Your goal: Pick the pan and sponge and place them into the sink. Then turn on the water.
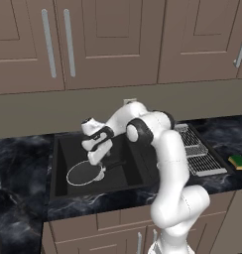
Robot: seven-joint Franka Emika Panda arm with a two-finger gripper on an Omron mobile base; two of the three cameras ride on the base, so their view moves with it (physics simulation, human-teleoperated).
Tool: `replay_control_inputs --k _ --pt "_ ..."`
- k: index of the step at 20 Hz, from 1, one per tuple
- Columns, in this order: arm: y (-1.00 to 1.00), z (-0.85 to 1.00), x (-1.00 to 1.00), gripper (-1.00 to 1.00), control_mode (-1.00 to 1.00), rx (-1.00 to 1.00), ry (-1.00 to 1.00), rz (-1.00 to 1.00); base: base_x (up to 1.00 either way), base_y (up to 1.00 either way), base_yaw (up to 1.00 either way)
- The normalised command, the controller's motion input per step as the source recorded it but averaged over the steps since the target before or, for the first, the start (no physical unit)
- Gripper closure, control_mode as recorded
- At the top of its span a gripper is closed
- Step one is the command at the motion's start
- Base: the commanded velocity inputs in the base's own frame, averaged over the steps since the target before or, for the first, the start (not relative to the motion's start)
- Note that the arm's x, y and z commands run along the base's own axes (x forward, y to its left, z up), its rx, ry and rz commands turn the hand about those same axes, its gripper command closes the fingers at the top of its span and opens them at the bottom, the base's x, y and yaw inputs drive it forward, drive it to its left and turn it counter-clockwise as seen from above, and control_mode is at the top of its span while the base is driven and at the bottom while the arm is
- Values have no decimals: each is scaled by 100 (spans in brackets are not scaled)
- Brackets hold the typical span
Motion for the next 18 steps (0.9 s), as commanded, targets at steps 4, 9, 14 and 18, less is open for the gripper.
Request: replay_control_inputs --k 4,9,14,18 --pt "17 97 -16 -100 -100 0 -18 3 0 0 0" --pt "3 82 -51 -100 -100 2 -23 3 0 0 0" --pt "0 73 -86 -100 -100 4 -23 2 0 0 0" --pt "-7 66 -100 -100 -100 8 -19 1 0 0 0"
